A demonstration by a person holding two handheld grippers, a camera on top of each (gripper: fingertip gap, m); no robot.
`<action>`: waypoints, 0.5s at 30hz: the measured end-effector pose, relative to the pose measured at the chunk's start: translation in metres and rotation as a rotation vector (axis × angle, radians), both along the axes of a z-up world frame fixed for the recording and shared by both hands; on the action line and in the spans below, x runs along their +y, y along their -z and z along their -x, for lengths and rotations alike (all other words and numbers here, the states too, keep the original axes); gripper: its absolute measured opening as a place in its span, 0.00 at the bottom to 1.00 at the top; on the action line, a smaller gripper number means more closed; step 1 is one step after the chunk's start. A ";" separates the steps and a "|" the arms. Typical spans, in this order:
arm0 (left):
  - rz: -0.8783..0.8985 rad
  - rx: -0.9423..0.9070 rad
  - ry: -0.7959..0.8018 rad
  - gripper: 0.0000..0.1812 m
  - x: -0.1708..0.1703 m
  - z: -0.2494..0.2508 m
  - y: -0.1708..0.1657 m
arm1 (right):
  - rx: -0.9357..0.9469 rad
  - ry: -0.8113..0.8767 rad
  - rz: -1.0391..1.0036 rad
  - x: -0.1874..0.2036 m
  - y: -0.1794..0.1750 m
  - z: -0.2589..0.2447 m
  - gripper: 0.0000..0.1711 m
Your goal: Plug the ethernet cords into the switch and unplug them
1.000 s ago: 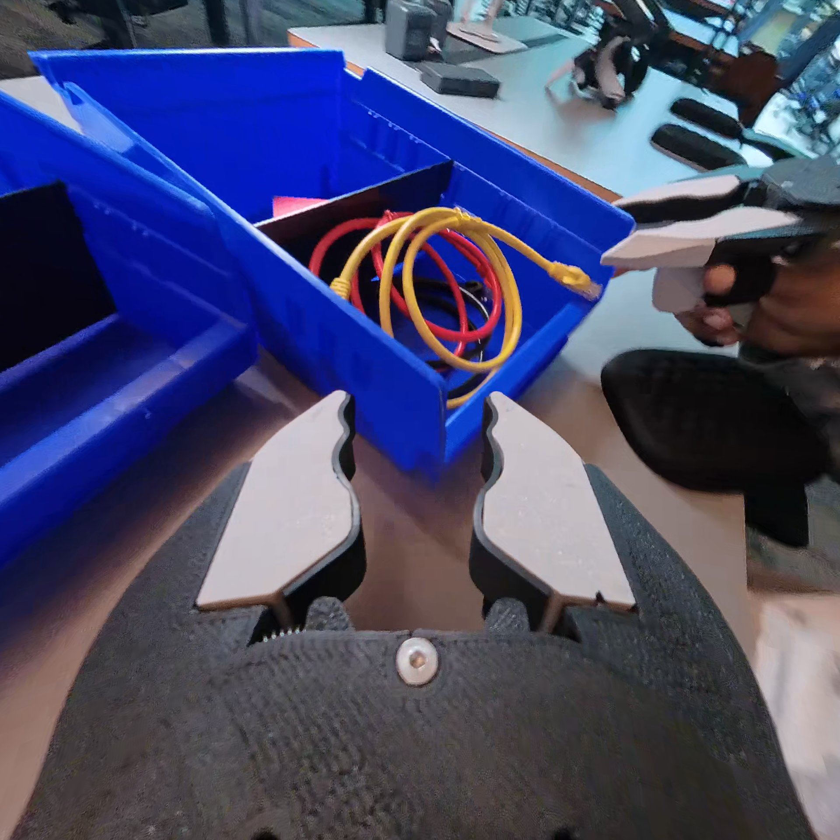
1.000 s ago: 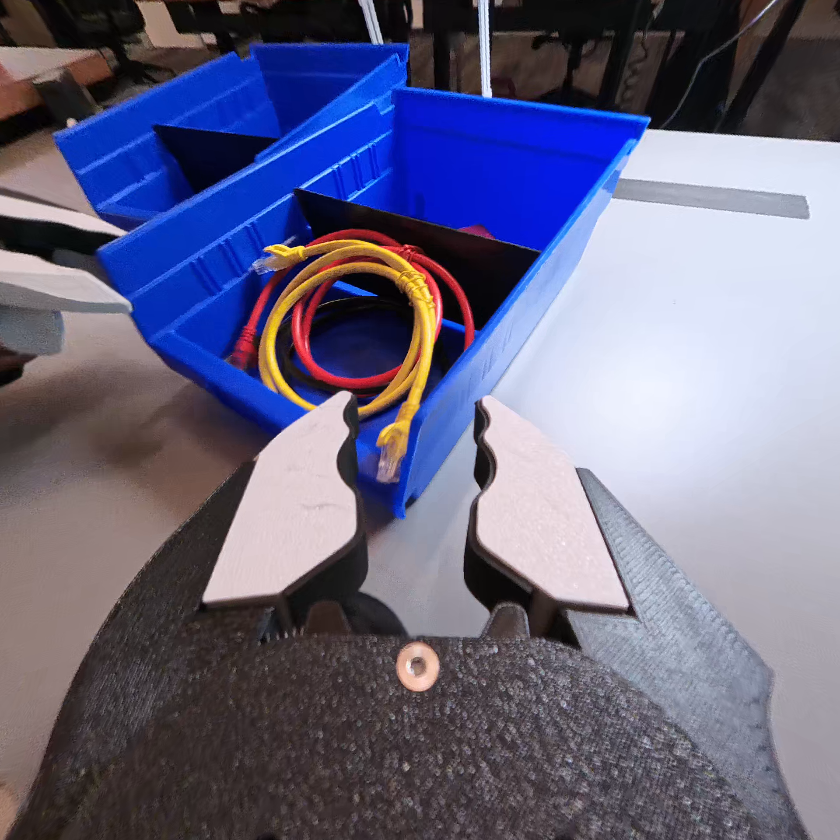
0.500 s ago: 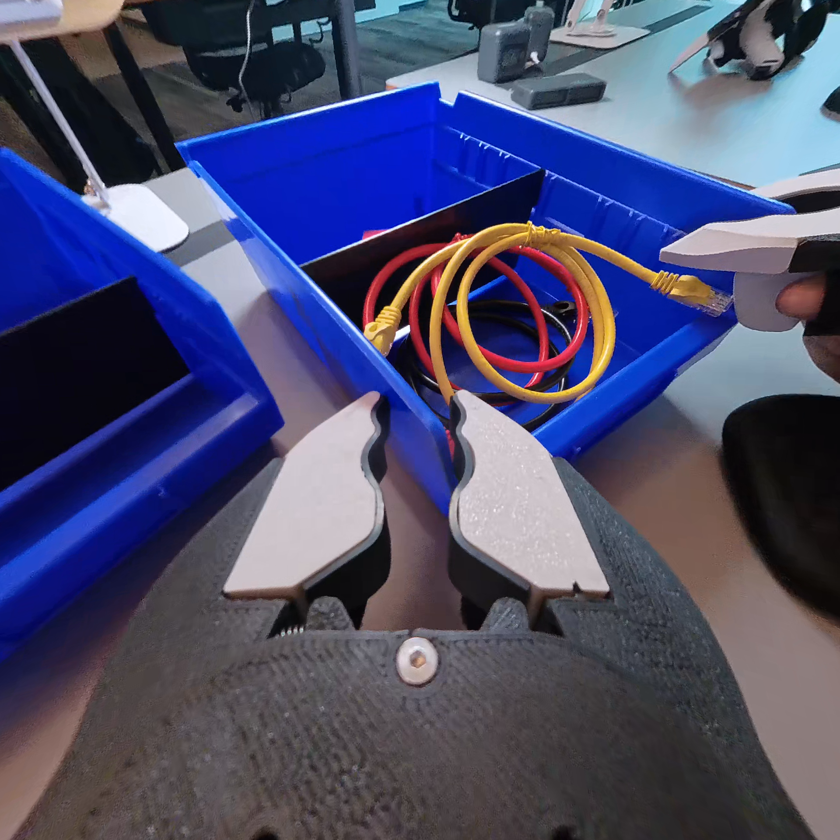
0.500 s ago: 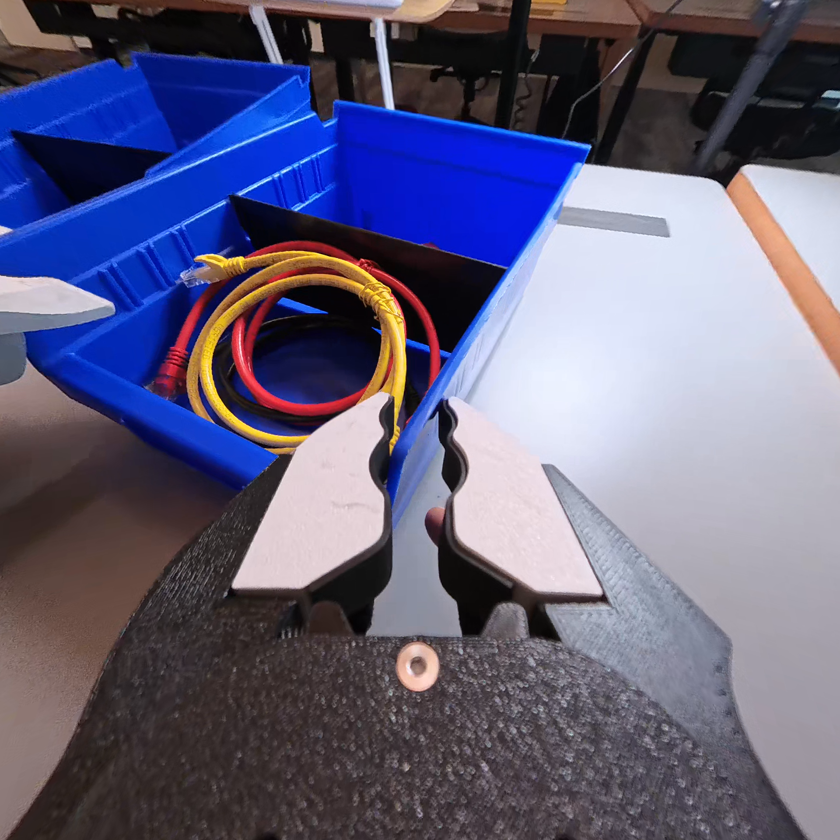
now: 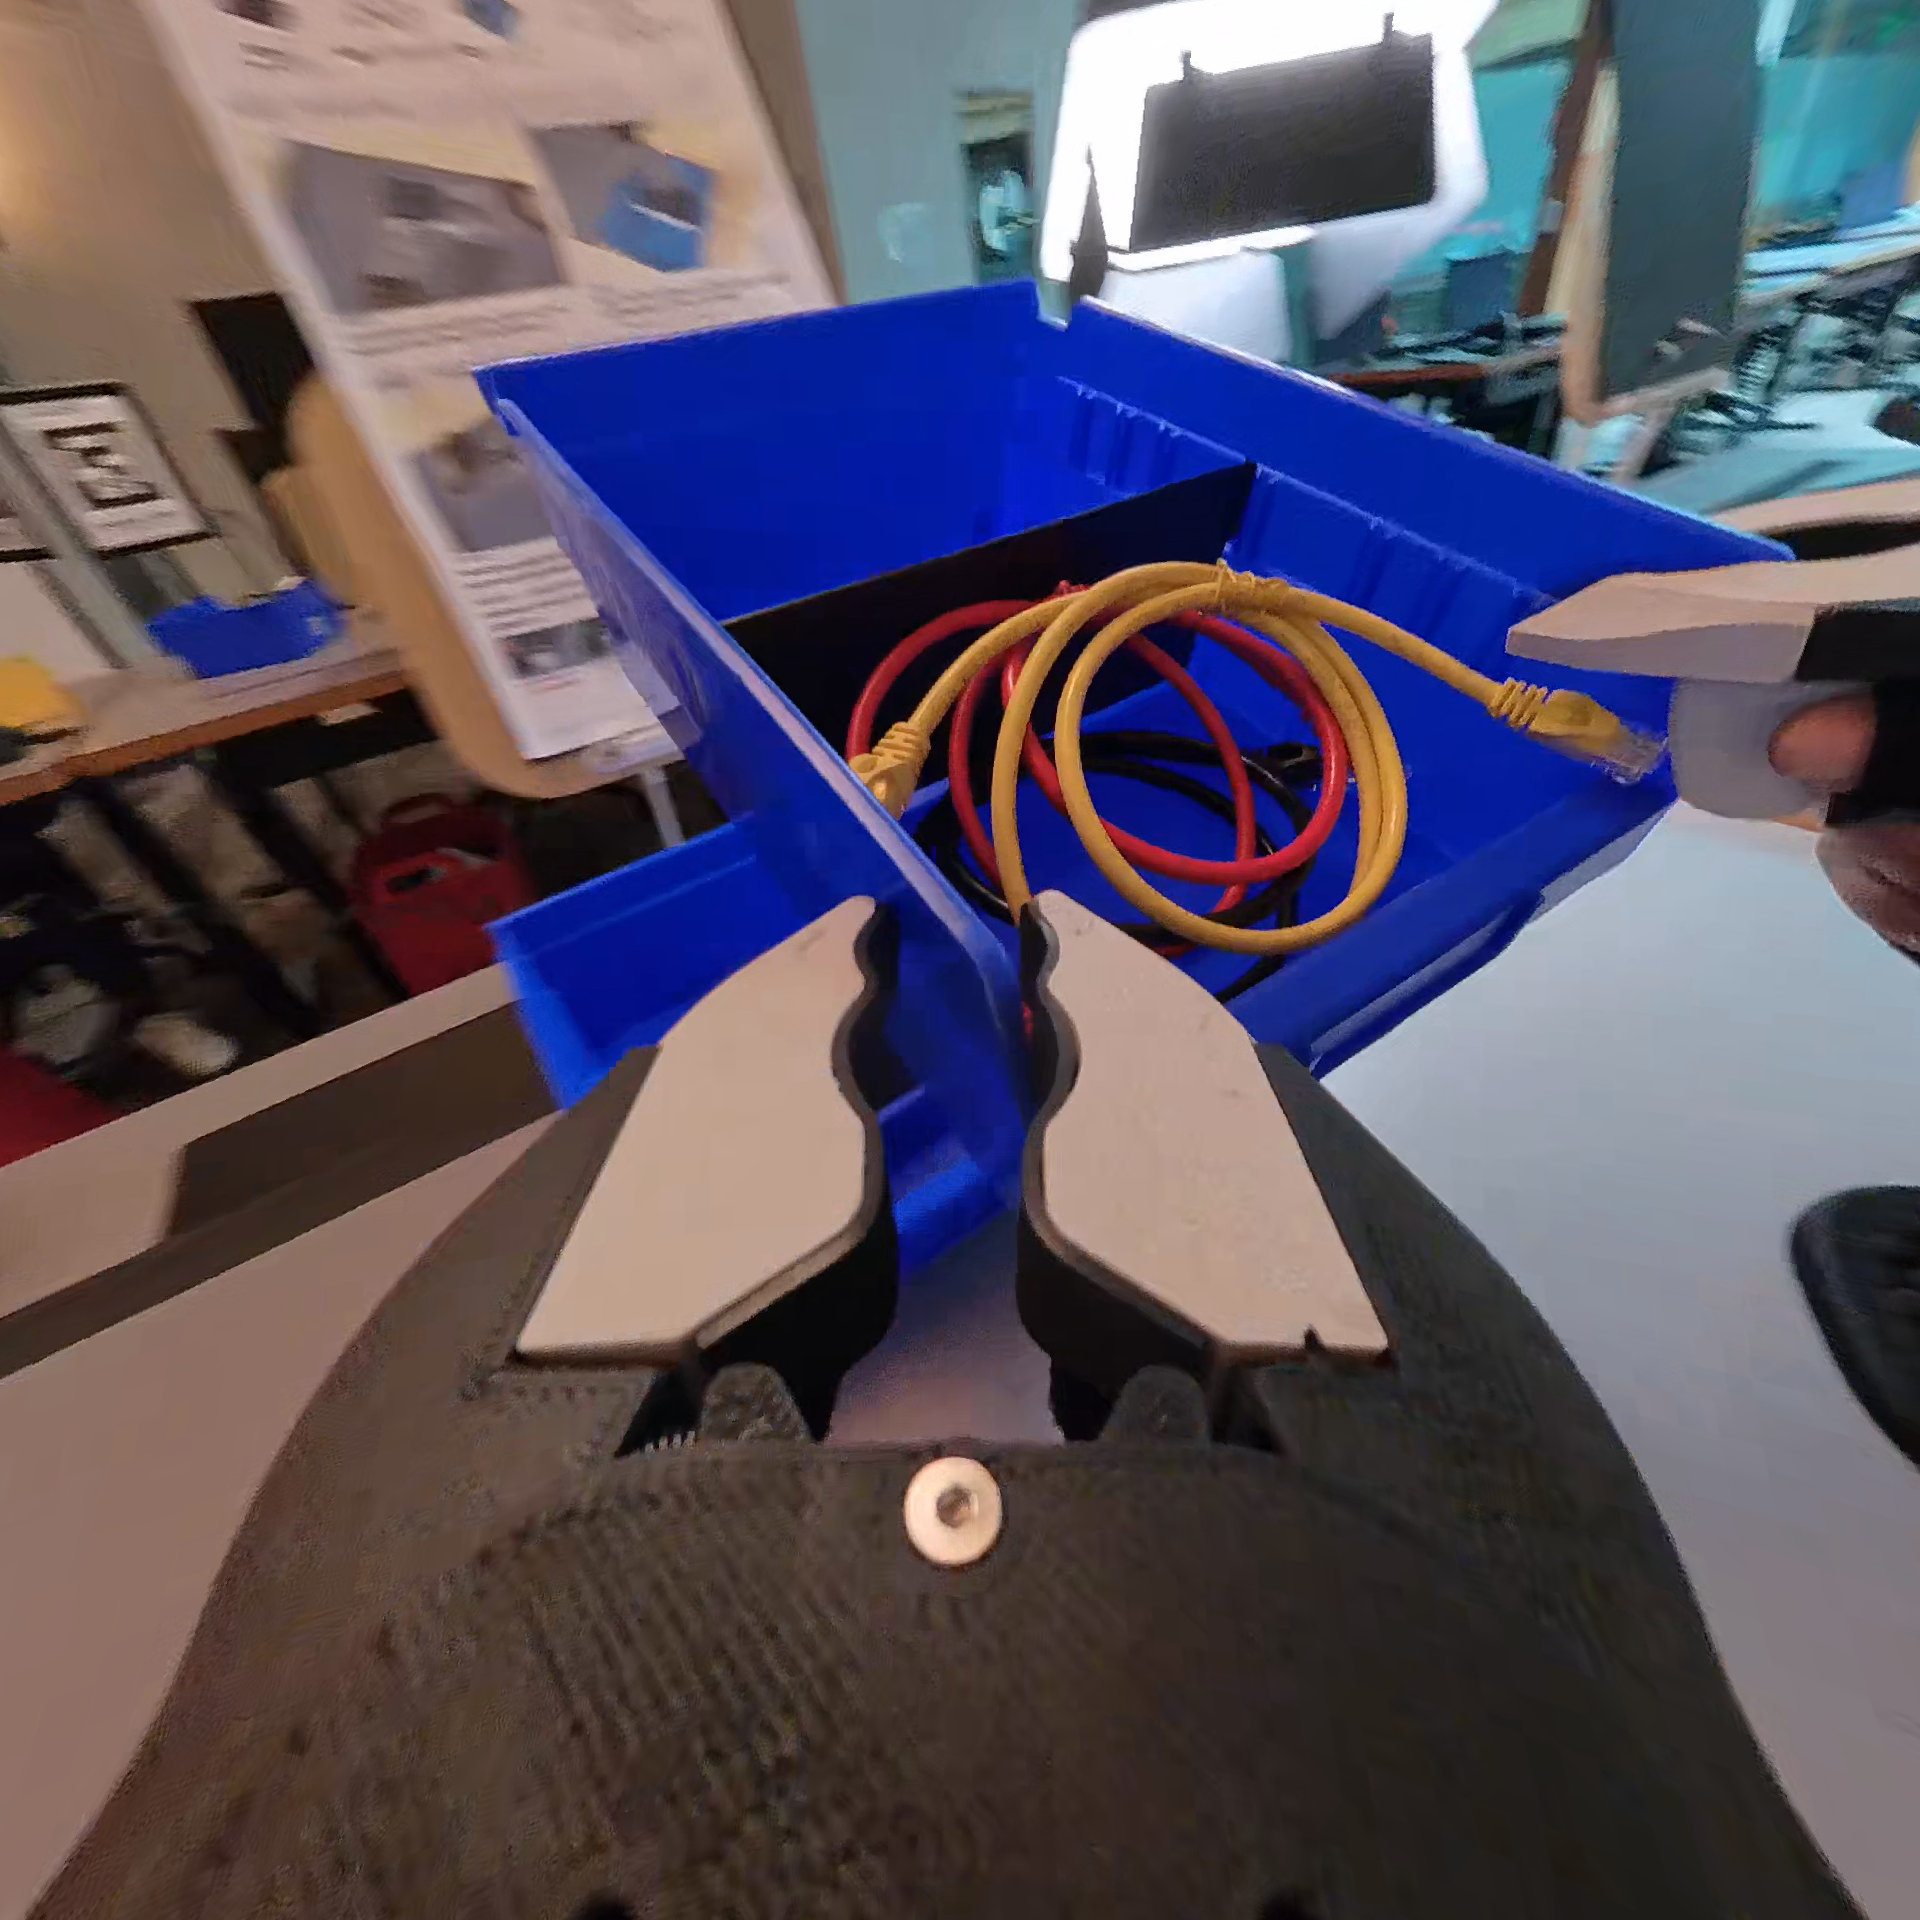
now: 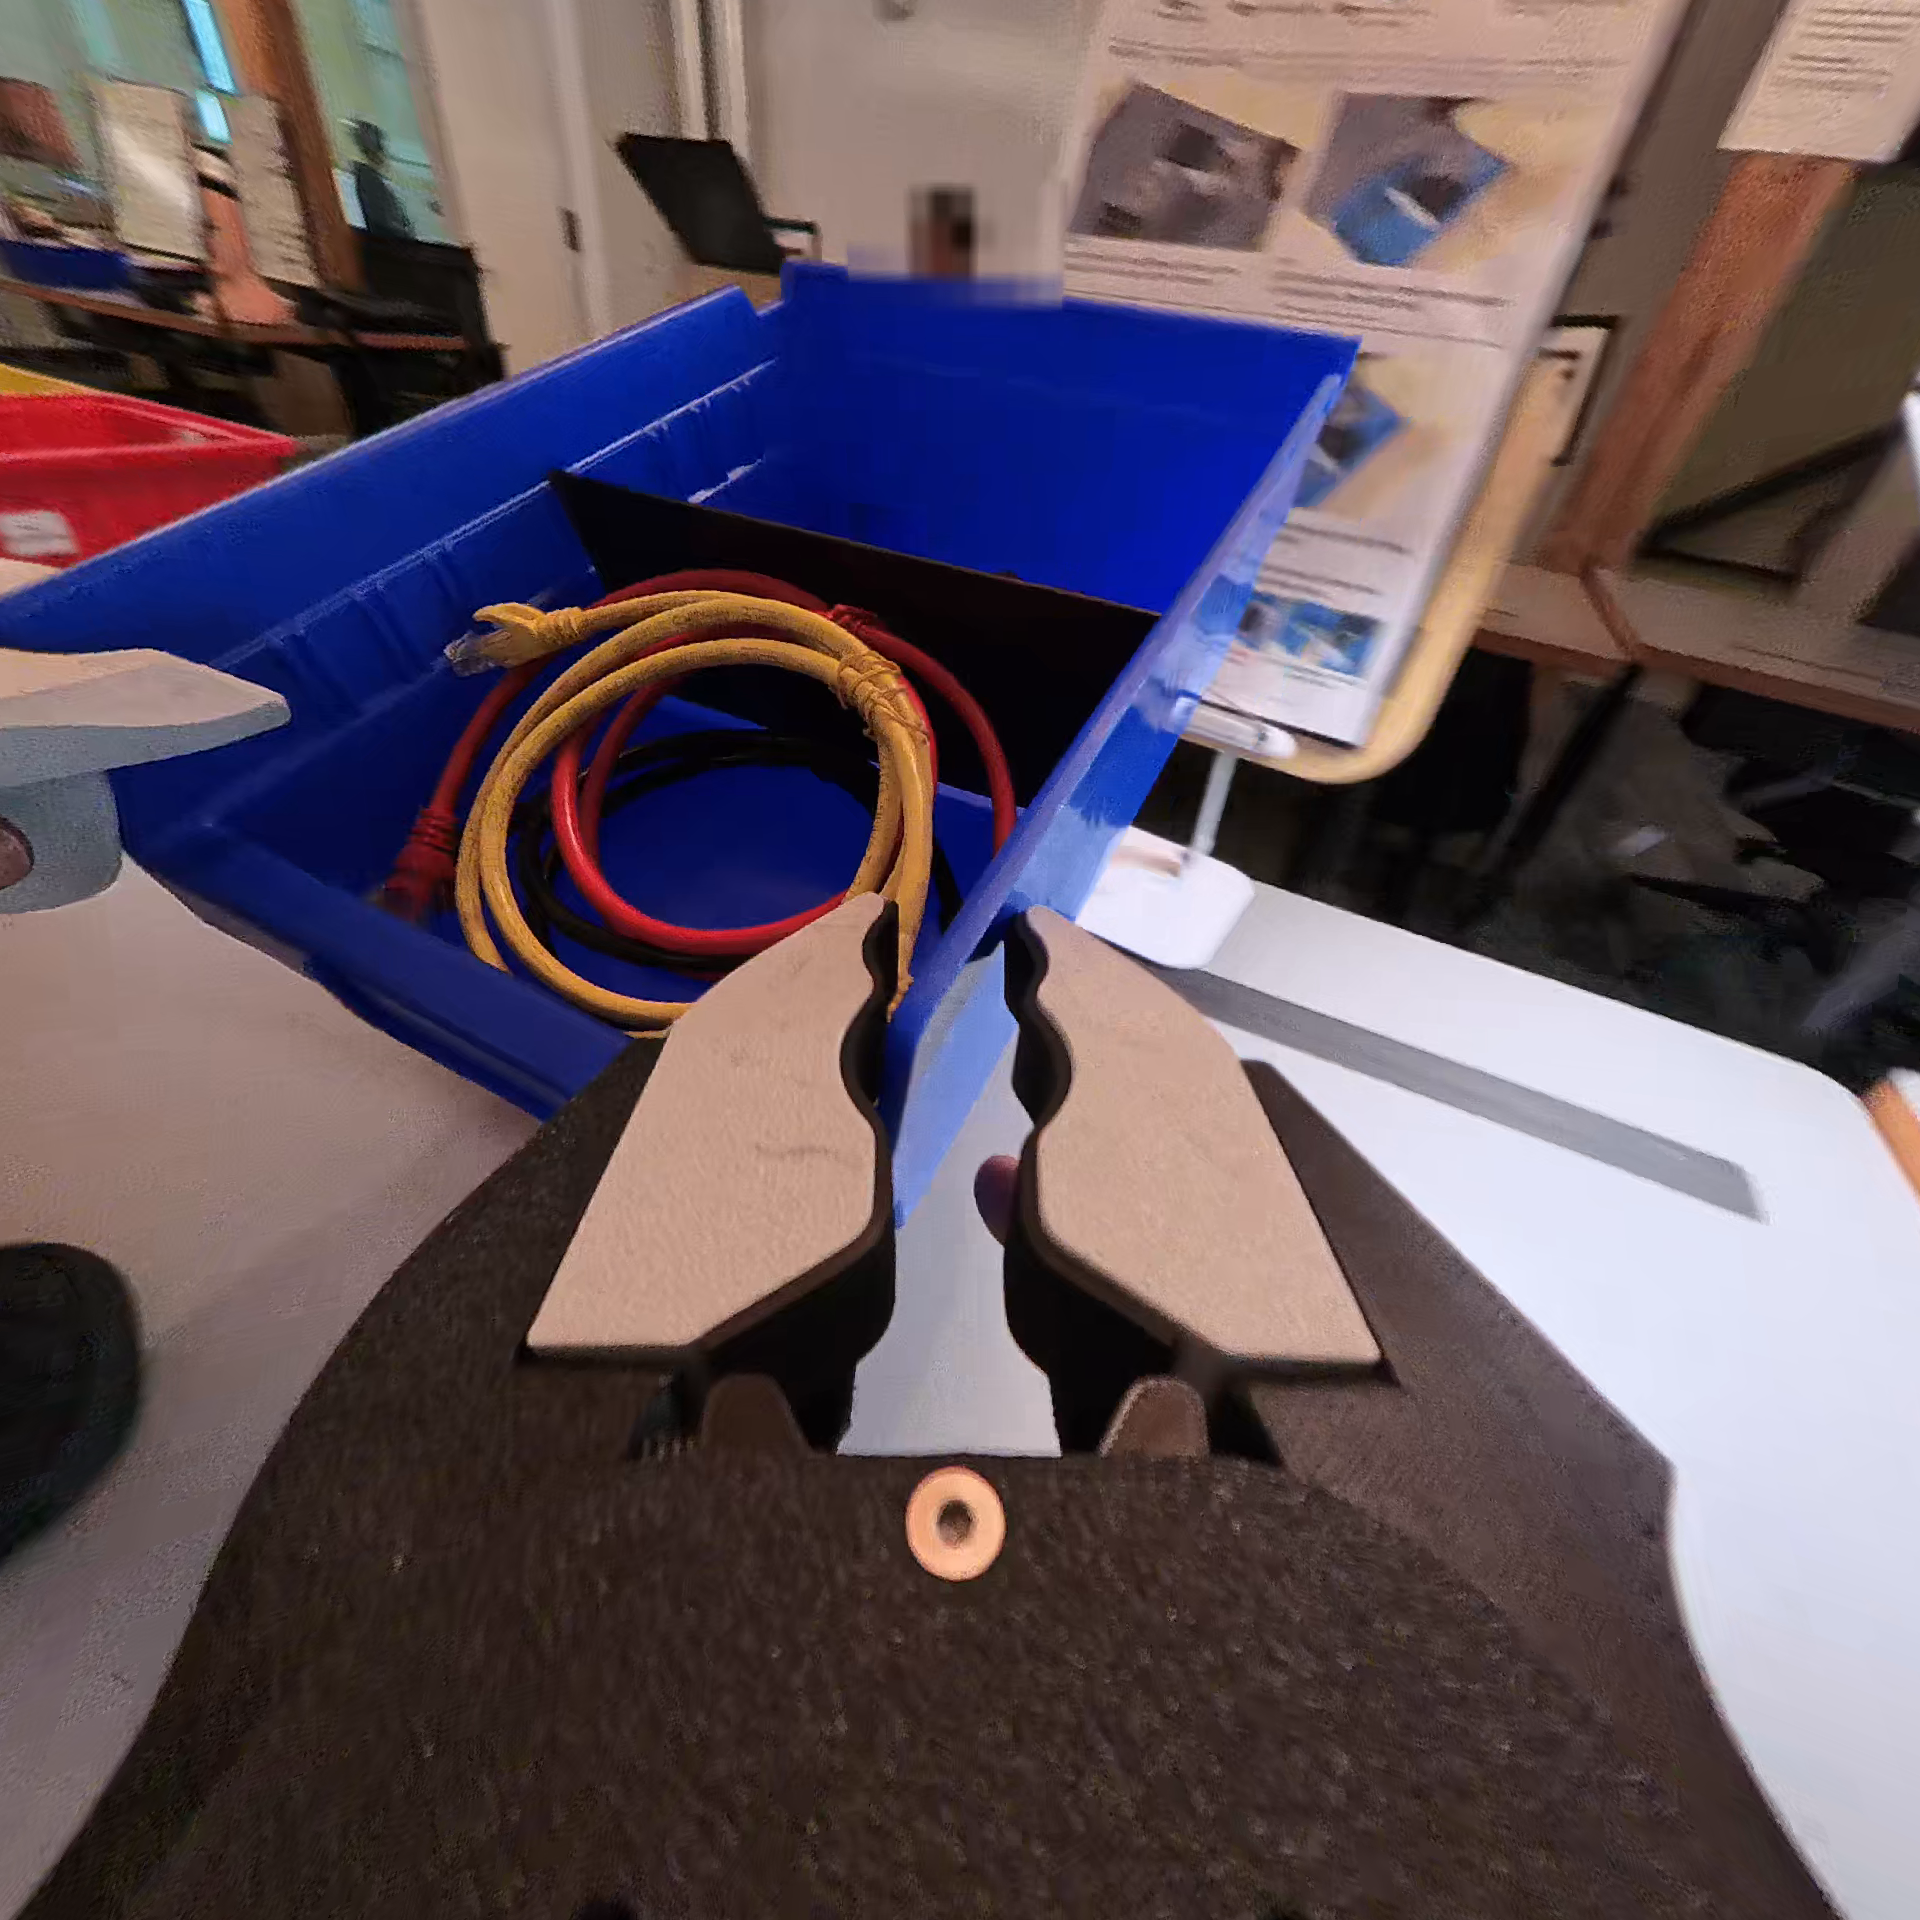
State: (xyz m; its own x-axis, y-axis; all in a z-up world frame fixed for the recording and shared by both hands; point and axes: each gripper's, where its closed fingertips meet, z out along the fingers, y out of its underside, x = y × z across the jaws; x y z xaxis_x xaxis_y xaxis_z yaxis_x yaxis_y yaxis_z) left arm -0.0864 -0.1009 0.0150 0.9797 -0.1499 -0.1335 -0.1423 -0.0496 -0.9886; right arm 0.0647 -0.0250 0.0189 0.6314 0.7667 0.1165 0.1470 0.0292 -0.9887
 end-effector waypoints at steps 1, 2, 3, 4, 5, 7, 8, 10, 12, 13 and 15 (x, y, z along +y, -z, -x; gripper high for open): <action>-0.011 -0.010 -0.045 0.12 -0.012 0.022 -0.003 | 0.001 -0.039 0.000 -0.007 -0.001 0.025 0.11; -0.019 -0.020 -0.090 0.12 -0.024 0.045 -0.005 | 0.003 -0.078 0.004 -0.015 -0.001 0.050 0.11; -0.021 -0.032 -0.134 0.11 -0.036 0.066 -0.005 | 0.003 -0.115 0.011 -0.023 0.000 0.074 0.11; -0.018 -0.042 -0.178 0.11 -0.048 0.087 -0.004 | -0.001 -0.149 0.018 -0.030 0.002 0.097 0.11; -0.013 -0.052 -0.219 0.11 -0.060 0.106 -0.001 | -0.006 -0.181 0.025 -0.038 0.004 0.118 0.11; -0.002 -0.064 -0.289 0.10 -0.082 0.140 0.005 | -0.016 -0.238 0.041 -0.053 0.012 0.157 0.12; 0.005 -0.067 -0.316 0.10 -0.092 0.155 0.009 | -0.022 -0.267 0.052 -0.060 0.018 0.174 0.12; 0.021 -0.080 -0.357 0.10 -0.109 0.181 0.017 | -0.035 -0.317 0.079 -0.073 0.029 0.203 0.13; 0.030 -0.097 -0.396 0.10 -0.122 0.202 0.026 | -0.045 -0.359 0.109 -0.085 0.043 0.226 0.14; 0.035 -0.100 -0.415 0.09 -0.127 0.211 0.031 | -0.052 -0.373 0.125 -0.089 0.051 0.235 0.14; 0.059 -0.088 -0.444 0.09 -0.134 0.224 0.043 | -0.065 -0.390 0.158 -0.093 0.069 0.250 0.14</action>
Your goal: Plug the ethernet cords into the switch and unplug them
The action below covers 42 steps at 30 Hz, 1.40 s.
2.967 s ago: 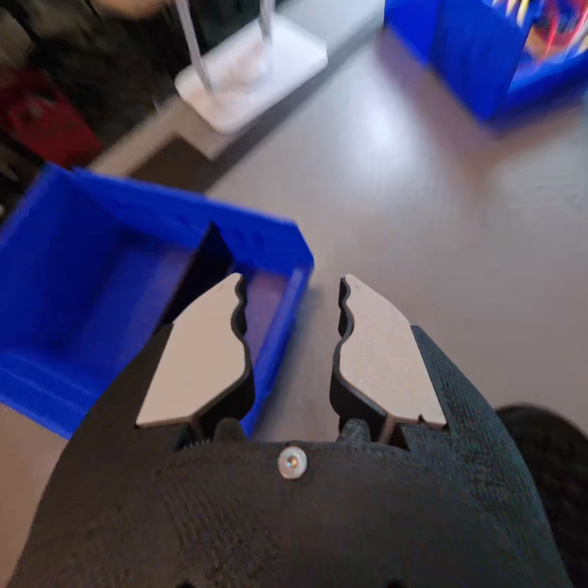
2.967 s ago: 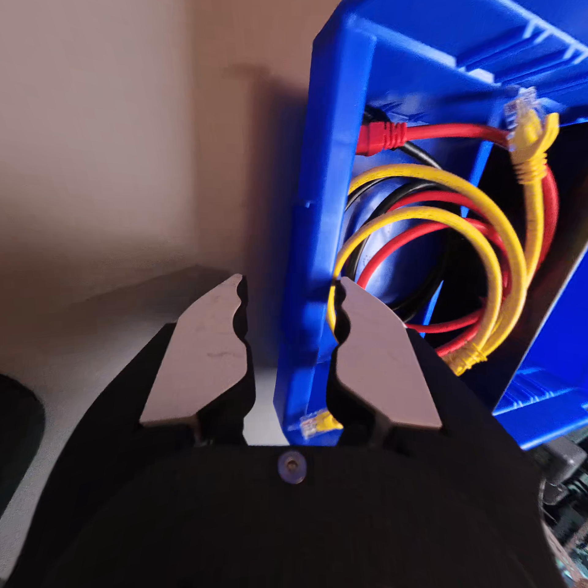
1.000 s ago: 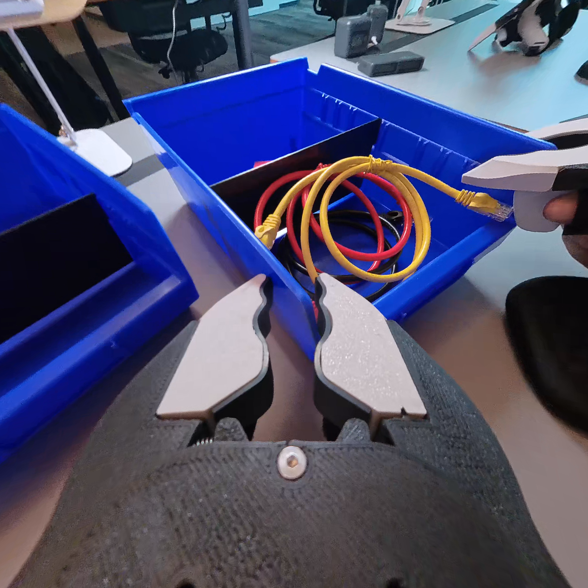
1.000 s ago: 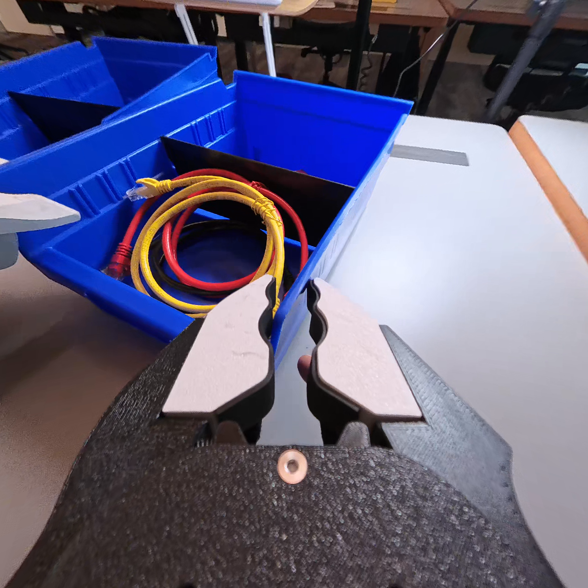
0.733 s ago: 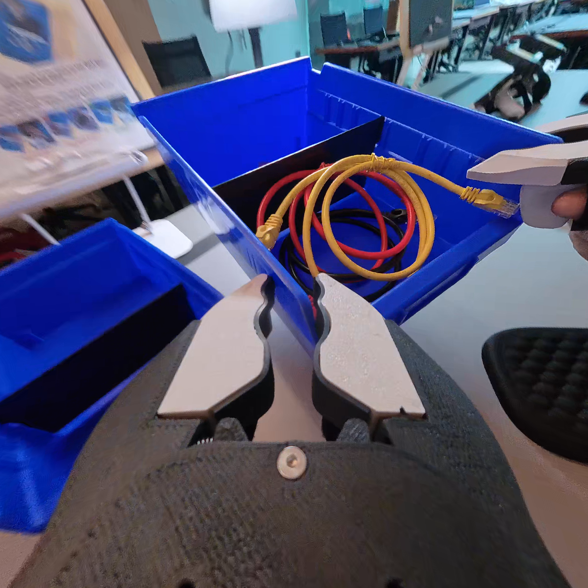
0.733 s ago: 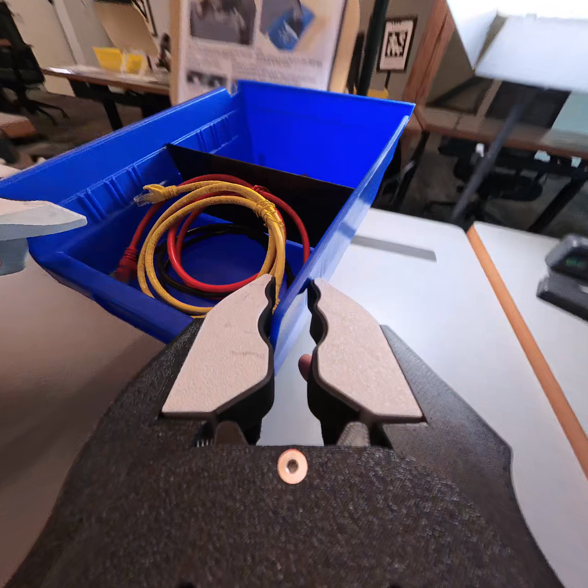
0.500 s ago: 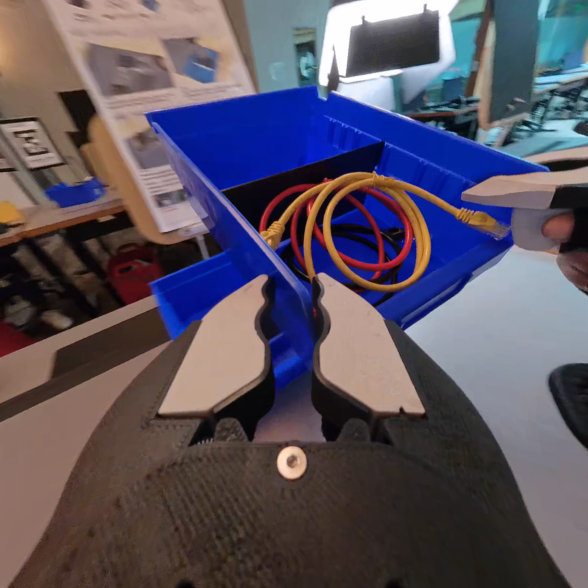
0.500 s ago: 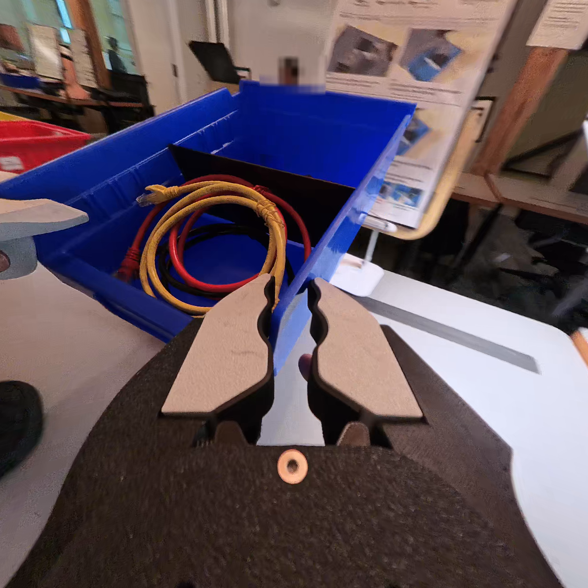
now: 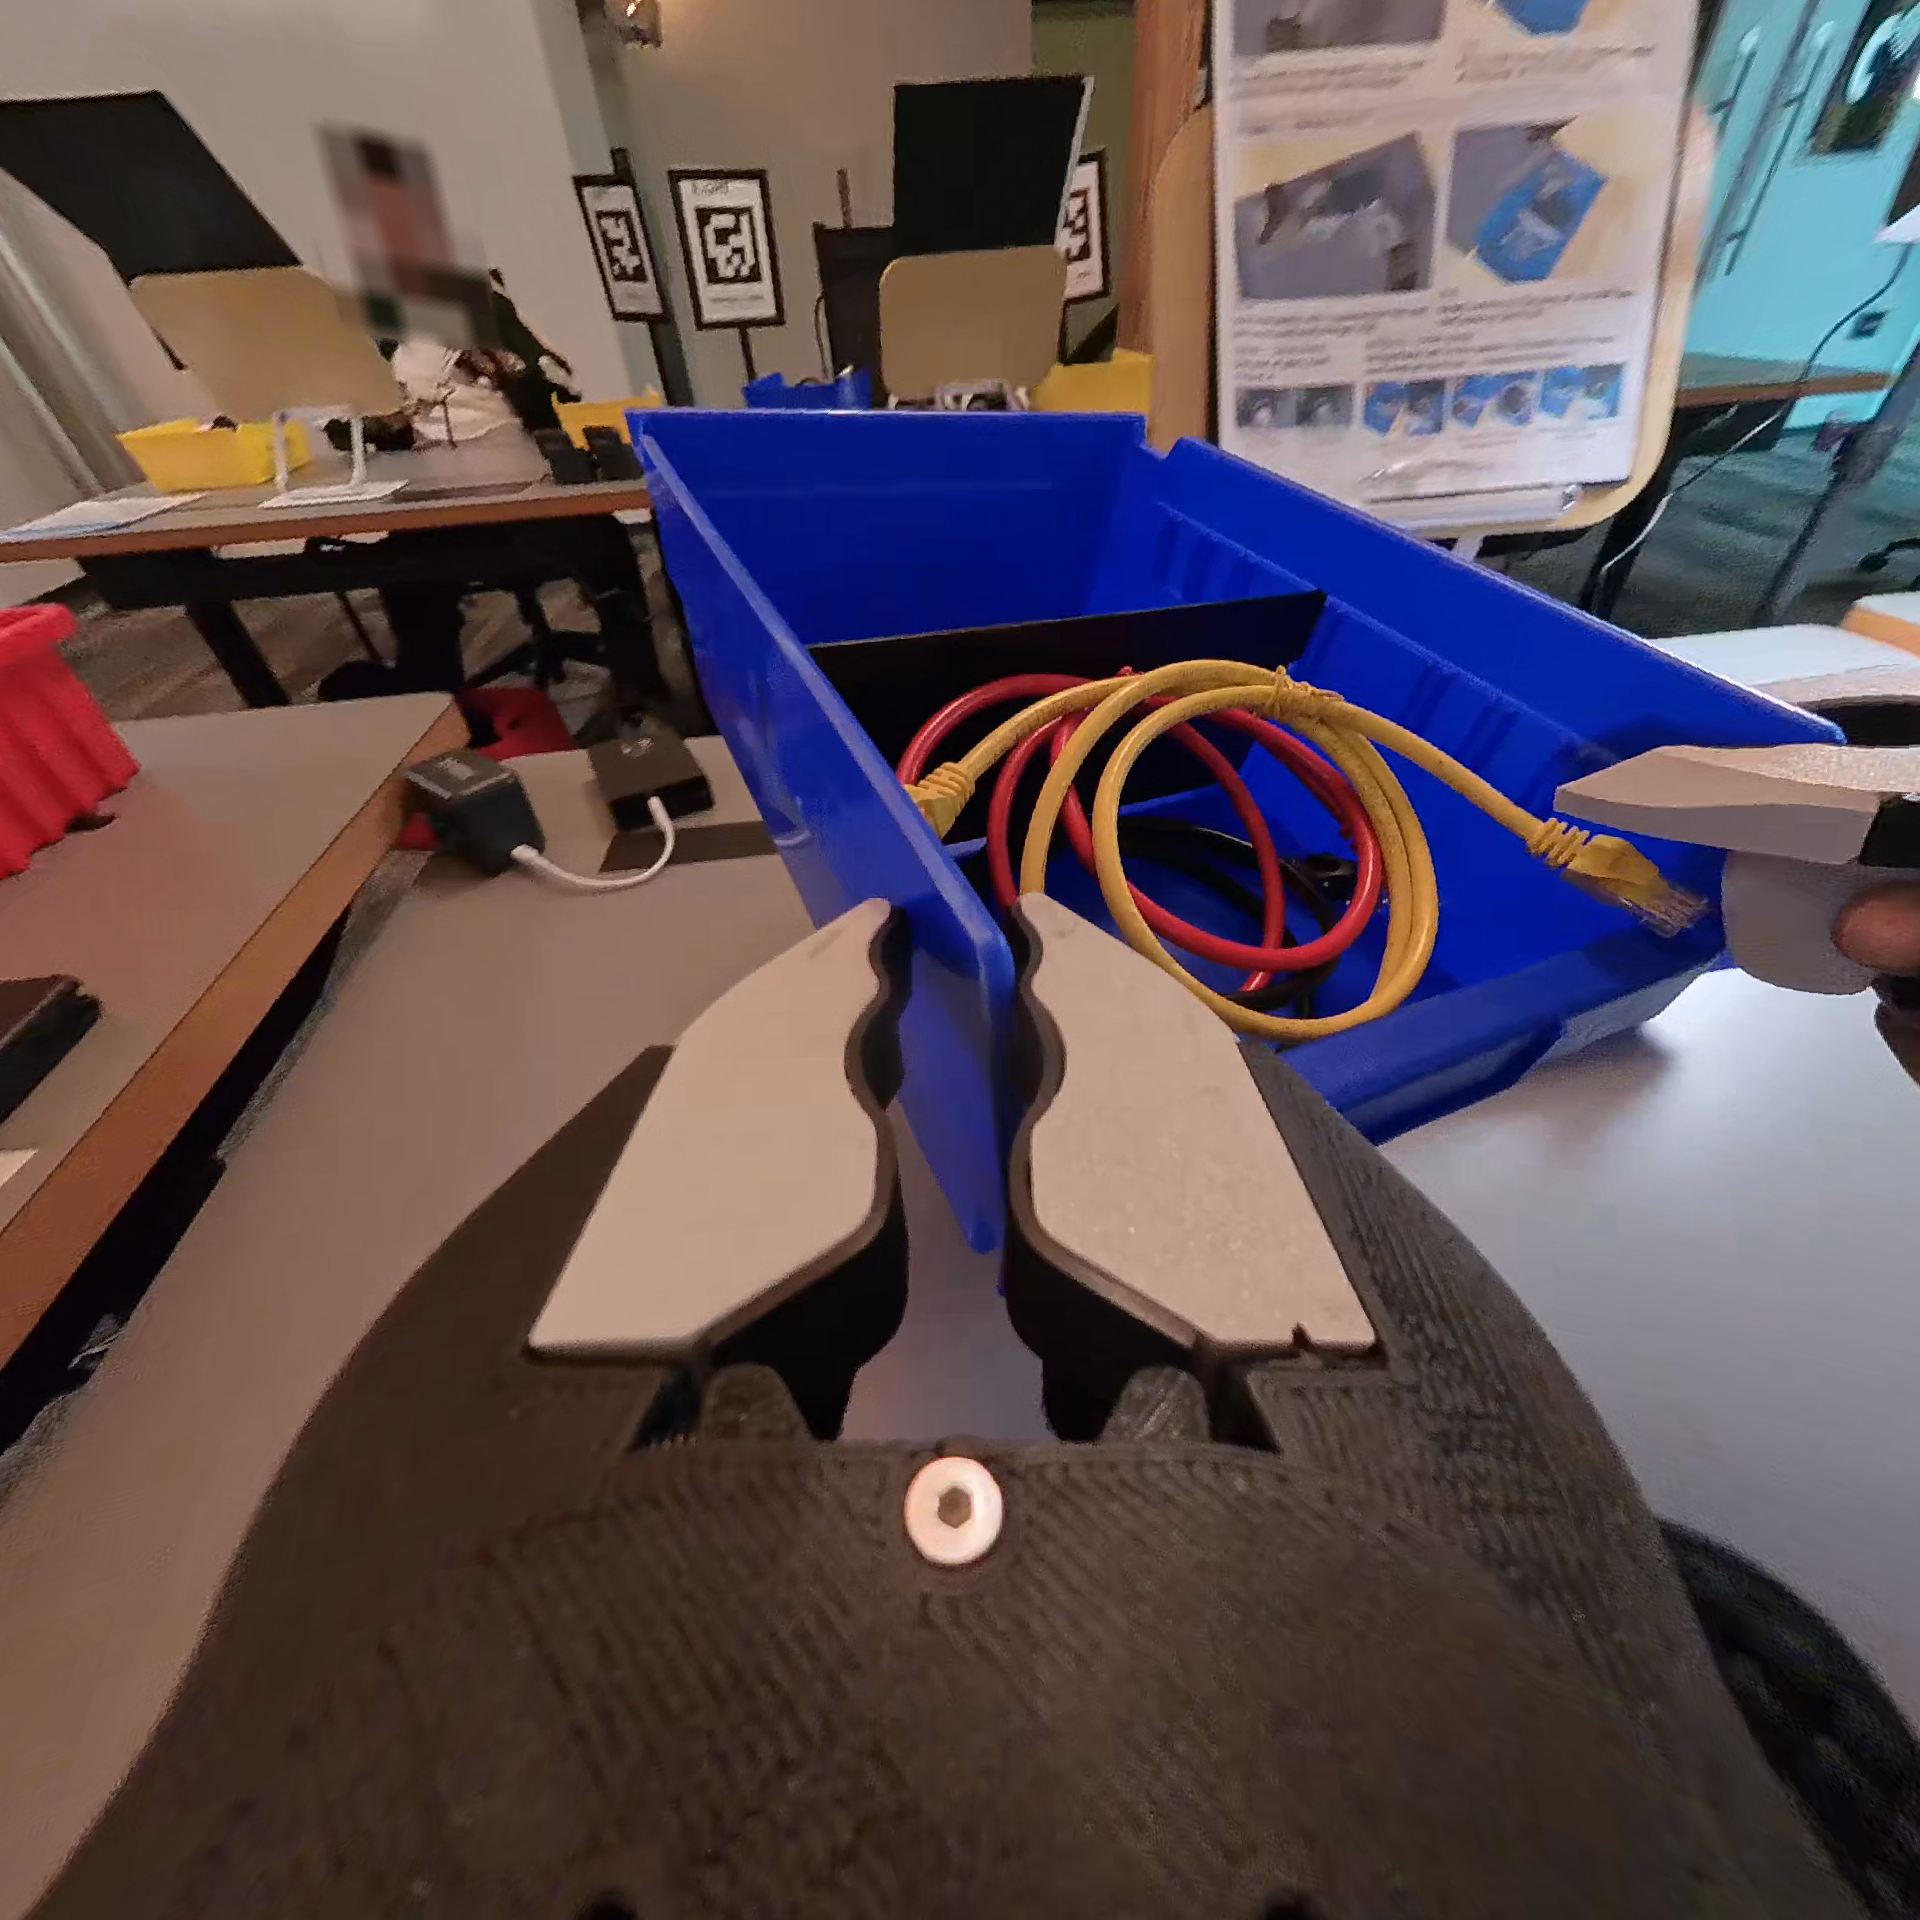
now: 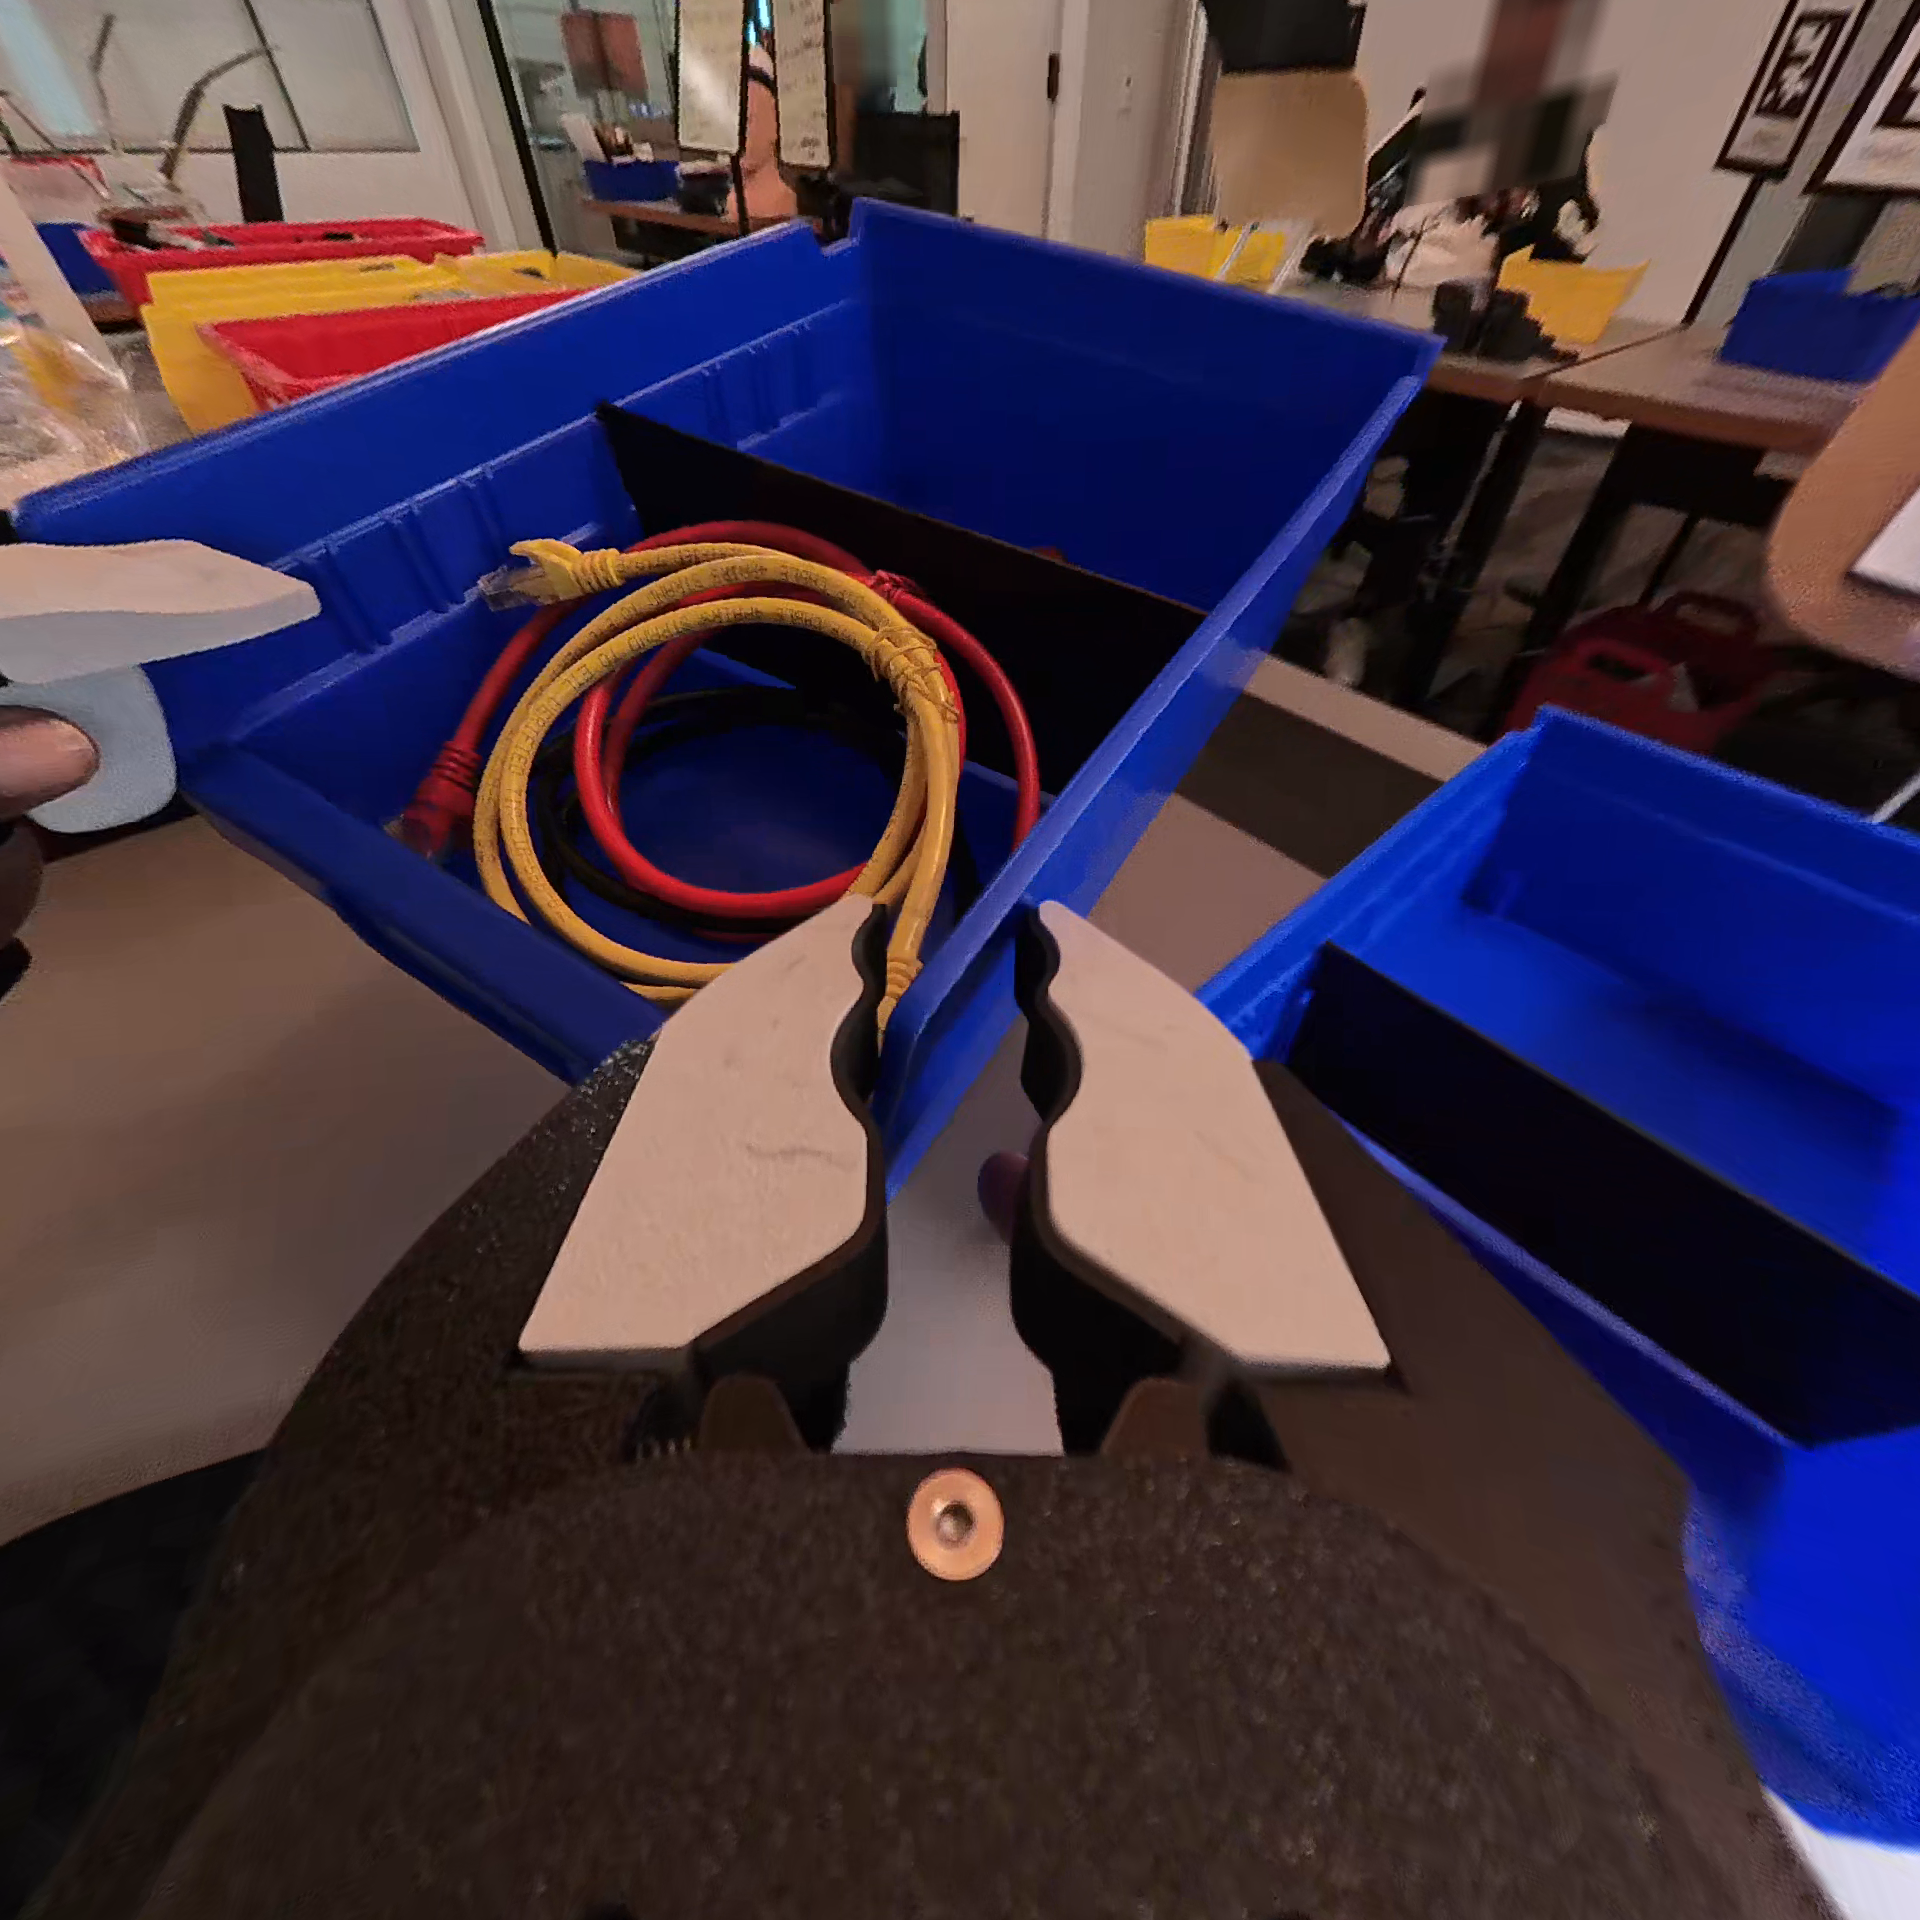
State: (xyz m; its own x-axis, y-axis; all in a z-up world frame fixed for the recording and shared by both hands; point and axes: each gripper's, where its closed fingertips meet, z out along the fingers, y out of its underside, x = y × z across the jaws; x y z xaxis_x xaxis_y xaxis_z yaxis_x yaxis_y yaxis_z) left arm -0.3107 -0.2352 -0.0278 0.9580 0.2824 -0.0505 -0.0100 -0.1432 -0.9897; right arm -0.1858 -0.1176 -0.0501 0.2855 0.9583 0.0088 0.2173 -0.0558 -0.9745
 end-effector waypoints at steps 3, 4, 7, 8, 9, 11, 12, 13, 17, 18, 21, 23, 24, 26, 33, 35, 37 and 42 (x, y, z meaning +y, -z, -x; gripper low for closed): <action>0.036 -0.014 -0.012 0.09 -0.001 0.011 0.023 | -0.031 -0.011 0.034 0.001 0.024 0.013 0.13; 0.045 -0.027 -0.011 0.09 0.000 0.014 0.032 | -0.046 -0.013 0.041 0.002 0.032 0.015 0.13; 0.061 -0.069 0.000 0.09 0.006 0.020 0.059 | -0.087 -0.006 0.053 0.006 0.055 0.019 0.14; 0.065 -0.083 0.005 0.09 0.010 0.021 0.068 | -0.103 0.001 0.054 0.009 0.063 0.019 0.14; 0.072 -0.098 0.011 0.09 0.013 0.021 0.078 | -0.117 0.007 0.060 0.012 0.071 0.018 0.14; 0.091 -0.145 0.033 0.10 0.021 0.019 0.098 | -0.146 0.022 0.085 0.020 0.087 0.015 0.13; 0.122 -0.172 0.043 0.11 0.025 0.018 0.110 | -0.162 0.023 0.107 0.023 0.097 0.014 0.13; 0.174 -0.188 0.056 0.12 0.029 0.017 0.124 | -0.176 0.012 0.115 0.026 0.106 0.013 0.14; 0.204 -0.162 0.088 0.21 0.033 0.014 0.122 | -0.160 -0.076 0.128 0.021 0.104 0.005 0.17; 0.177 -0.128 0.071 0.22 0.031 0.017 0.110 | -0.136 -0.095 0.117 0.020 0.095 0.001 0.18; 0.171 0.023 0.065 0.23 0.027 0.013 0.078 | -0.139 -0.141 0.036 0.023 0.072 -0.020 0.26; 0.259 0.103 0.129 0.24 0.028 -0.004 0.073 | -0.157 -0.179 0.019 0.031 0.062 -0.034 0.32; 0.326 0.114 0.185 0.26 0.030 -0.016 0.077 | -0.181 -0.178 0.024 0.040 0.061 -0.041 0.35; 0.456 0.130 0.315 0.27 0.035 -0.043 0.093 | -0.276 -0.197 0.001 0.052 0.065 -0.052 0.38; 0.800 0.312 0.528 0.34 0.059 -0.088 0.158 | -0.808 -0.236 -0.236 0.097 0.151 -0.071 0.41; 0.879 0.368 0.546 0.33 0.066 -0.086 0.175 | -0.905 -0.204 -0.306 0.112 0.167 -0.074 0.36; 0.958 0.456 0.570 0.26 0.070 -0.081 0.190 | -0.939 -0.176 -0.396 0.121 0.167 -0.078 0.24; 0.968 0.530 0.667 0.17 0.082 -0.086 0.194 | -0.969 -0.158 -0.392 0.113 0.164 -0.116 0.20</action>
State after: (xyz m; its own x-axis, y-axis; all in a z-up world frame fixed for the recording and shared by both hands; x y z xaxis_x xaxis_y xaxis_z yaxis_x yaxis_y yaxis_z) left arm -0.2242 -0.1533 -0.2217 0.6990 -0.6054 -0.3807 -0.7146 -0.6114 -0.3398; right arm -0.0698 -0.0048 -0.2142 -0.1368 0.8647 0.4834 0.8895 0.3220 -0.3243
